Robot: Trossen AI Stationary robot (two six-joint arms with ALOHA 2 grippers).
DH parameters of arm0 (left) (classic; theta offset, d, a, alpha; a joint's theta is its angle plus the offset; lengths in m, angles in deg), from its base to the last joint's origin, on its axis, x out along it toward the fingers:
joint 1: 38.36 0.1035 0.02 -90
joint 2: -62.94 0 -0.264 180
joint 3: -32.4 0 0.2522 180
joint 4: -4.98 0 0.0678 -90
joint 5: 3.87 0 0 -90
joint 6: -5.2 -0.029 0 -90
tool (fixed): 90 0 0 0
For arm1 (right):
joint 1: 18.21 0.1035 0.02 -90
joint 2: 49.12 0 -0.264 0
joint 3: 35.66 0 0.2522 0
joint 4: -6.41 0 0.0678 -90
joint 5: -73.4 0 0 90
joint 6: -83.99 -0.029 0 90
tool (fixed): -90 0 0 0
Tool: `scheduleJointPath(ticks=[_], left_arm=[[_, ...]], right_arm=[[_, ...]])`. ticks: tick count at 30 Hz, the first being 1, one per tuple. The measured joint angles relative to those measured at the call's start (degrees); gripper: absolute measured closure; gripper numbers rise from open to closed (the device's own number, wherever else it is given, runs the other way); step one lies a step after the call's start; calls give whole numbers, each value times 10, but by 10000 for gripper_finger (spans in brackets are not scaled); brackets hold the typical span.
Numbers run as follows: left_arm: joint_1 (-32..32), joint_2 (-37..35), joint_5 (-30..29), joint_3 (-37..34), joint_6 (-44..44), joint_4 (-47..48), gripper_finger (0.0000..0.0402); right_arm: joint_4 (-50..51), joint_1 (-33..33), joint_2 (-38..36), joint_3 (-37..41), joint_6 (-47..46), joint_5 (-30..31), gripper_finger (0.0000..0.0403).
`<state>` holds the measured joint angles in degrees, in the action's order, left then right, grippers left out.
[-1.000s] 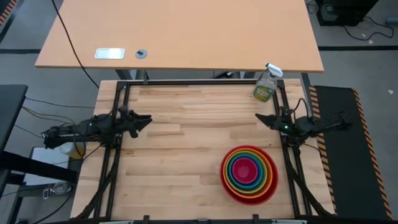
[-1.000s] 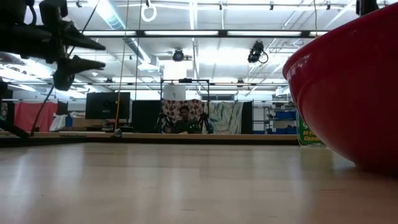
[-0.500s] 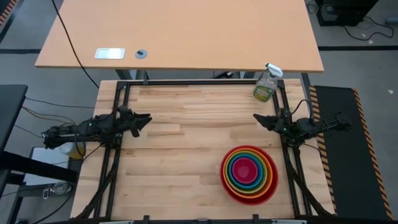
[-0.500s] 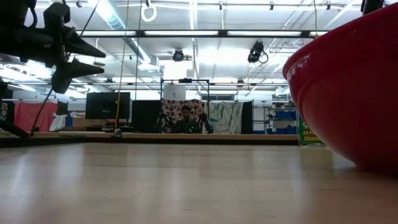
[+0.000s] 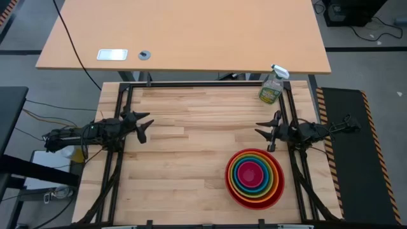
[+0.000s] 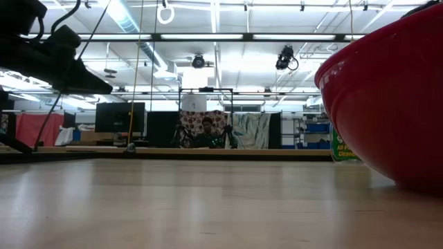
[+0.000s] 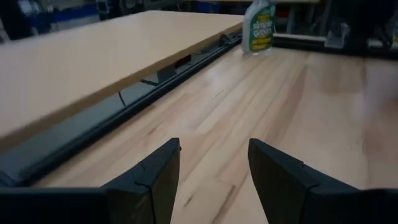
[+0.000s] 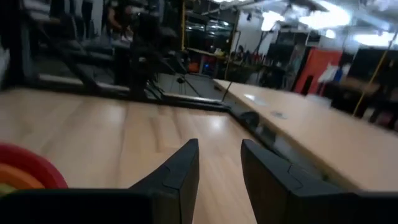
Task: Nest bowls inside each other
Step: Return to Home Position
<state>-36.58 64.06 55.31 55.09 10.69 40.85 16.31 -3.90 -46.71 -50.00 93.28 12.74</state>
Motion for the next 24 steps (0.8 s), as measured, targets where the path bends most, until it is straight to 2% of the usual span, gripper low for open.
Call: scheduleJointPath(ticks=[3,24], left_arm=[[0,0,0,0,-21,0,209],[0,0,0,0,-18,0,209]], right_arm=[[-3,0,0,0,53,-4,275],[-3,0,0,0,53,-7,275]])
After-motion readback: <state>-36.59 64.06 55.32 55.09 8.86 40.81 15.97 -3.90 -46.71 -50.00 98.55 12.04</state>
